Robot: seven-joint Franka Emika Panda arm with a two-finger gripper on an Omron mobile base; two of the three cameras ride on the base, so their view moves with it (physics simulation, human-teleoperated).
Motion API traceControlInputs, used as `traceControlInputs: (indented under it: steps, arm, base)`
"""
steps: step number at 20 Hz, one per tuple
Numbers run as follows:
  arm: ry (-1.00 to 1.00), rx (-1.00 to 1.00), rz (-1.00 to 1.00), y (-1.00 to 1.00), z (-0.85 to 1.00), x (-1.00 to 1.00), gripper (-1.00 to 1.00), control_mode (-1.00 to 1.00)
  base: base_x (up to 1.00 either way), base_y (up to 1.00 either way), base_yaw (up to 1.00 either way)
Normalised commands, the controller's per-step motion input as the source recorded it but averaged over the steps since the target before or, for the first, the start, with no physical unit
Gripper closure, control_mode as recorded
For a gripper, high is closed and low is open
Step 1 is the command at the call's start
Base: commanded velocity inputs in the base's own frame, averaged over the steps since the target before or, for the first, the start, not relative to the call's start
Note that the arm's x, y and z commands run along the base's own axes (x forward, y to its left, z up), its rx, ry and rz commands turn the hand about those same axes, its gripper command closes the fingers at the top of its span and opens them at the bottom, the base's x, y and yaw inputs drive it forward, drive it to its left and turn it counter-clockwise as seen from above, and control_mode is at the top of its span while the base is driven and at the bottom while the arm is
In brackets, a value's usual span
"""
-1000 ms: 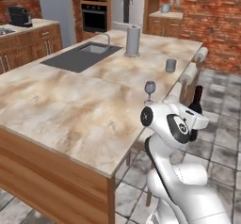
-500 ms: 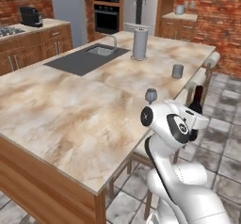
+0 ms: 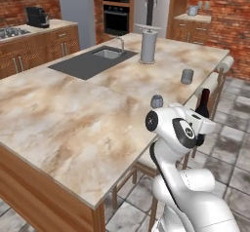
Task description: There is a wine glass and glass cup on the dining counter. Place the wine bottle next to the wine glass and the juice bottle next to the glass cup.
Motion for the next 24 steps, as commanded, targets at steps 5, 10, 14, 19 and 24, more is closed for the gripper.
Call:
traceControlInputs:
  steps: [5, 10, 14, 19, 24]
  arm:
    - [0.00, 0.00, 0.00, 0.00, 0.00, 0.00, 1.00, 1.00]
    - [0.00, 0.00, 0.00, 0.00, 0.00, 0.00, 1.00, 1.00]
    - [0.00, 0.00, 0.00, 0.00, 0.00, 0.00, 1.00, 1.00]
    - [0.00, 0.00, 0.00, 0.00, 0.00, 0.00, 1.00, 1.00]
    - [0.00, 0.00, 0.00, 0.00, 0.00, 0.00, 1.00, -1.00]
  base:
    - [0.10, -0.12, 0.02]
    - [0.00, -0.02, 0.00]
    - [0.00, 0.00, 0.00]
    - [0.00, 0.00, 0.00]
    - [0.00, 0.00, 0.00]
